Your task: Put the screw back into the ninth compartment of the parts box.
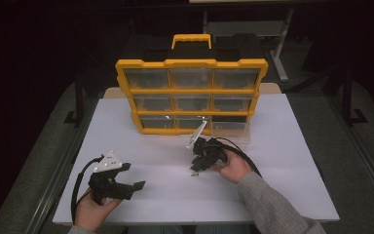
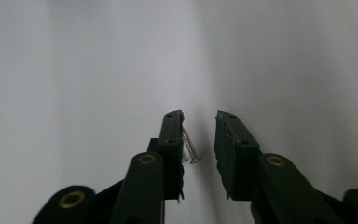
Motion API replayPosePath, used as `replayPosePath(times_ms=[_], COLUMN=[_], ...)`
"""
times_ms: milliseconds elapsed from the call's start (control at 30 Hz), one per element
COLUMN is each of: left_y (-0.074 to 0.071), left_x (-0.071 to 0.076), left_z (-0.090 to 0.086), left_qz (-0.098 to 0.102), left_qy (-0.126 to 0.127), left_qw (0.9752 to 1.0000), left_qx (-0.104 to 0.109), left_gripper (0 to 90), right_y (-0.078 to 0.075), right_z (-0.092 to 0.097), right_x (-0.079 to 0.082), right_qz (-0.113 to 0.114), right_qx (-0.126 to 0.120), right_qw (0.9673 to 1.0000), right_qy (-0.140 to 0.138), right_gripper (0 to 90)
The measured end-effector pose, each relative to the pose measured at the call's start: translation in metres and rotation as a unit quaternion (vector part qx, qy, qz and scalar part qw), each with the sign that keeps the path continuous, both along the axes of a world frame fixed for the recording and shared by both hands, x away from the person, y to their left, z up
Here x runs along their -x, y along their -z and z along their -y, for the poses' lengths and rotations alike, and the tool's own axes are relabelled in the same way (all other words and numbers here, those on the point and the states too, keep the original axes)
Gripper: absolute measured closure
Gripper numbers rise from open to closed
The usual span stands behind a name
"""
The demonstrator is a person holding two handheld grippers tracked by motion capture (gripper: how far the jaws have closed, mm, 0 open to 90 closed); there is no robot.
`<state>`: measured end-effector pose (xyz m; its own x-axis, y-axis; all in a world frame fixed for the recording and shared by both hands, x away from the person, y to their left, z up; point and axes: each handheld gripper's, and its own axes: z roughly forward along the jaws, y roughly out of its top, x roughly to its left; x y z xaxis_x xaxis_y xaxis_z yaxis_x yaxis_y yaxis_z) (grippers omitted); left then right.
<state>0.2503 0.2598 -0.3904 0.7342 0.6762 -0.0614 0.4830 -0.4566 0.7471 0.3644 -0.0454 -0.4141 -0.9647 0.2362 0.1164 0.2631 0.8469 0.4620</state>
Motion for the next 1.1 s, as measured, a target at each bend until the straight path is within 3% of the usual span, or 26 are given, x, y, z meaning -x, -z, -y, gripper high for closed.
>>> replayPosePath(times_ms=[167, 333, 600, 1100], left_y=[-0.0009, -0.0007, -0.001, -0.0016], left_x=[0.0, -0.0002, -0.0012, -0.0011], left_z=[-0.0005, -0.0013, -0.0029, -0.003], left_qz=[0.002, 0.0, 0.001, 0.002], left_qy=[-0.002, -0.006, -0.003, -0.004], left_qw=[1.0, 1.0, 1.0, 1.0], left_qx=[-0.004, 0.008, 0.001, 0.003], left_gripper=[17.0, 17.1, 17.2, 17.5], right_y=[0.0057, 0.0095, 0.0108, 0.011], right_z=[-0.0016, -0.0035, -0.005, -0.0078], right_x=[-0.0031, -0.0041, -0.0046, 0.0006], right_qz=[0.004, 0.006, 0.012, 0.016], right_qx=[0.002, 0.001, 0.004, 0.03], right_qw=[0.9999, 0.9997, 0.9996, 0.999], right_qy=[-0.011, -0.022, -0.024, -0.028], right_gripper=[75.7, 76.1, 78.9, 78.5])
